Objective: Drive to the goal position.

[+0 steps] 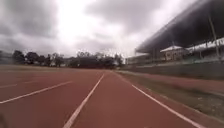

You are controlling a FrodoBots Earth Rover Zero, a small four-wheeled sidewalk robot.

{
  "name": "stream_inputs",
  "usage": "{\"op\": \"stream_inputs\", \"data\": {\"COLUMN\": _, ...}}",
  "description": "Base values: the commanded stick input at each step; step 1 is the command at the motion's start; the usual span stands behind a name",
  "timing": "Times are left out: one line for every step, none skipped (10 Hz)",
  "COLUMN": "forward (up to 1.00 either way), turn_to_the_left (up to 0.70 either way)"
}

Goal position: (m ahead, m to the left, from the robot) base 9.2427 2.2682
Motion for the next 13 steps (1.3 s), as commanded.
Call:
{"op": "stream_inputs", "data": {"forward": 0.7, "turn_to_the_left": 0.0}}
{"op": "stream_inputs", "data": {"forward": 0.7, "turn_to_the_left": 0.0}}
{"op": "stream_inputs", "data": {"forward": 0.7, "turn_to_the_left": 0.0}}
{"op": "stream_inputs", "data": {"forward": 0.7, "turn_to_the_left": 0.0}}
{"op": "stream_inputs", "data": {"forward": 0.7, "turn_to_the_left": 0.0}}
{"op": "stream_inputs", "data": {"forward": 0.7, "turn_to_the_left": 0.0}}
{"op": "stream_inputs", "data": {"forward": 0.7, "turn_to_the_left": 0.0}}
{"op": "stream_inputs", "data": {"forward": 0.7, "turn_to_the_left": 0.0}}
{"op": "stream_inputs", "data": {"forward": 0.7, "turn_to_the_left": 0.0}}
{"op": "stream_inputs", "data": {"forward": 0.7, "turn_to_the_left": 0.0}}
{"op": "stream_inputs", "data": {"forward": 0.7, "turn_to_the_left": 0.0}}
{"op": "stream_inputs", "data": {"forward": 0.7, "turn_to_the_left": 0.0}}
{"op": "stream_inputs", "data": {"forward": 0.7, "turn_to_the_left": 0.0}}
